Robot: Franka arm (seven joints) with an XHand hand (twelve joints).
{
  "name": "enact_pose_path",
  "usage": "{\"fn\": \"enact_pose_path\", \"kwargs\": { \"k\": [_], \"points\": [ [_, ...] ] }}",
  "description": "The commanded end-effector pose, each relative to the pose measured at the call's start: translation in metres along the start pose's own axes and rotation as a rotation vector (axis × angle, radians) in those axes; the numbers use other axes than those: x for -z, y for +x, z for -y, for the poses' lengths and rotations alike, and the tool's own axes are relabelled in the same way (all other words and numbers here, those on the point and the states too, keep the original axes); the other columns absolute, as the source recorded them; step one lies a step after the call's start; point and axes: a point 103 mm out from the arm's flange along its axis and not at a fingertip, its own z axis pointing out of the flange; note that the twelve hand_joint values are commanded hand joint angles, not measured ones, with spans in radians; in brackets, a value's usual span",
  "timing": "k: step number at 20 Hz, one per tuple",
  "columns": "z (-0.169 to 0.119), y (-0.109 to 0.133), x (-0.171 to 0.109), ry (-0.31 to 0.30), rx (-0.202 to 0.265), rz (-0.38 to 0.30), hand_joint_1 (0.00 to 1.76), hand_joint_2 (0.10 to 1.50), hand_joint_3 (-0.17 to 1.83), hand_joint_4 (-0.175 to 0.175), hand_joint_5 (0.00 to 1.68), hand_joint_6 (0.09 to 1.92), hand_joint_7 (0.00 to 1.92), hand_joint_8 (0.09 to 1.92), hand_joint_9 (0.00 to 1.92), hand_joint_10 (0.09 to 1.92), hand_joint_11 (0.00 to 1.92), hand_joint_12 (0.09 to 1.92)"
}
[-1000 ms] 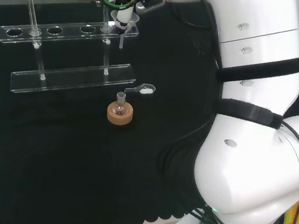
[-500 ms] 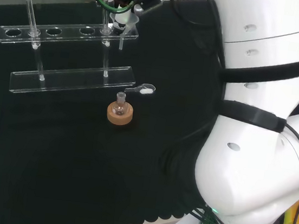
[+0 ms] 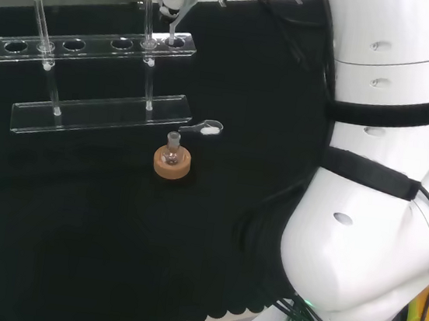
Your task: Pick up the funnel from the transparent funnel stand.
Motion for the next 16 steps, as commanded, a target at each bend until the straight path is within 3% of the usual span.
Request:
{"fn": "enact_pose_path", "kwargs": {
  "k": [1,8,16],
  "points": [
    [0.034,-0.027,0.022,0.027,-0.041,0.02,0.81,0.76,0.61,0.005,0.67,0.12,0.47,0.61,0.86,0.47,0.56,1.33],
    [0.078,-0.028,0.025,0.015,-0.079,0.034,0.81,0.76,0.61,0.007,0.67,0.13,0.47,0.61,0.87,0.46,0.55,1.33],
    [0.131,-0.017,0.016,0.003,-0.084,0.025,0.82,0.76,0.62,0.009,0.68,0.14,0.47,0.61,0.88,0.46,0.55,1.33]
  ]
}}
